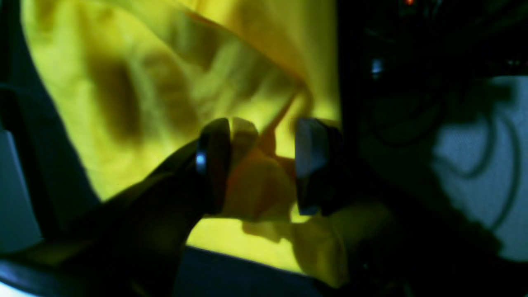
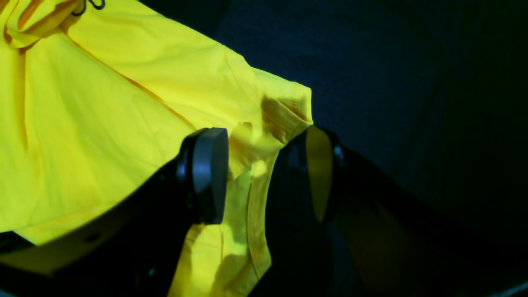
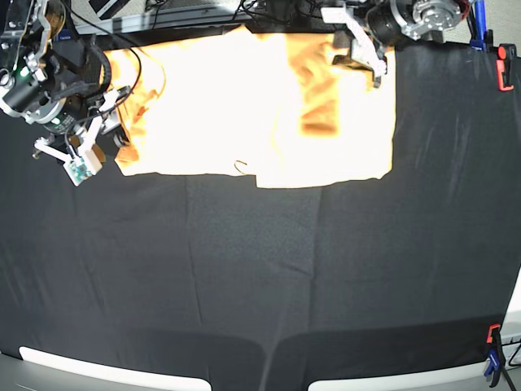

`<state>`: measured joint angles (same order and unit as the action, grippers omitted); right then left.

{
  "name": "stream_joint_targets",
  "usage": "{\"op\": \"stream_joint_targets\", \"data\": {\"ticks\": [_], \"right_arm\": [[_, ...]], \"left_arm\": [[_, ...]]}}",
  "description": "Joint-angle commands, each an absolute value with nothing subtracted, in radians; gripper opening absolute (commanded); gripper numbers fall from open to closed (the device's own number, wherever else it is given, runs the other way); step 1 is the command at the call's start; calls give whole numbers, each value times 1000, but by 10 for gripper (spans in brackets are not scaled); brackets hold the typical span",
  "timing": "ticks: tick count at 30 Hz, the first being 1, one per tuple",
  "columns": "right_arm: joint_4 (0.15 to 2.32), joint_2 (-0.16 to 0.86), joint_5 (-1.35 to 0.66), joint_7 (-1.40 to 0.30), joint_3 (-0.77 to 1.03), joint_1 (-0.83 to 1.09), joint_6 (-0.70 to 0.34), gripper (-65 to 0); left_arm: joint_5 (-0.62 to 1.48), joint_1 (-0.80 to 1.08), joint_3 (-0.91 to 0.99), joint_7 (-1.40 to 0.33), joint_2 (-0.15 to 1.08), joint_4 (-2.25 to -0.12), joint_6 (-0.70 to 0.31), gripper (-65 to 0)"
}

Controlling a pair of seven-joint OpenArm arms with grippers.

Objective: Layout the t-shirt on the table in an organized manner, then fold the t-shirt properly
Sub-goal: 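Lay the folded end down and release with the left gripper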

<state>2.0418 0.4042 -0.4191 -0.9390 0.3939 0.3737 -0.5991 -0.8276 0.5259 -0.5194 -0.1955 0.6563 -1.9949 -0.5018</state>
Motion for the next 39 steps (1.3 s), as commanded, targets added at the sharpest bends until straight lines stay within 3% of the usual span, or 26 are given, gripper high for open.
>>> {"op": "stream_joint_targets", "data": {"ticks": [1, 14, 17, 21, 31, 36, 37, 39], "right_arm": [[2056, 418, -431, -920, 401, 366, -598, -355], [2057, 418, -501, -923, 401, 366, -598, -355], [2056, 418, -501, -937, 401, 366, -598, -355], [2056, 418, -501, -940, 401, 366, -598, -355], [2056, 418, -501, -931, 401, 366, -599, -355], [2056, 418, -501, -934, 401, 366, -599, -355], [2056, 418, -501, -936, 401, 366, -599, -355], [2056, 418, -501, -944, 401, 366, -599, -354]], "left_arm": [[-823, 523, -519, -178, 660, -2009, -485, -420], [-819, 481, -519, -110, 607, -2000, -485, -447], [-819, 473, -519, -114, 607, -1974, -485, -500], [-764, 480, -520, -111, 607, -1970, -486, -650], [-42, 476, -520, -103, 580, -2057, -488, -650], [-18, 478, -520, -144, 511, -2057, -490, -650], [-17, 476, -520, -149, 507, -2057, -490, -610], [-17, 470, -520, -149, 504, -2057, -490, -471]]}}
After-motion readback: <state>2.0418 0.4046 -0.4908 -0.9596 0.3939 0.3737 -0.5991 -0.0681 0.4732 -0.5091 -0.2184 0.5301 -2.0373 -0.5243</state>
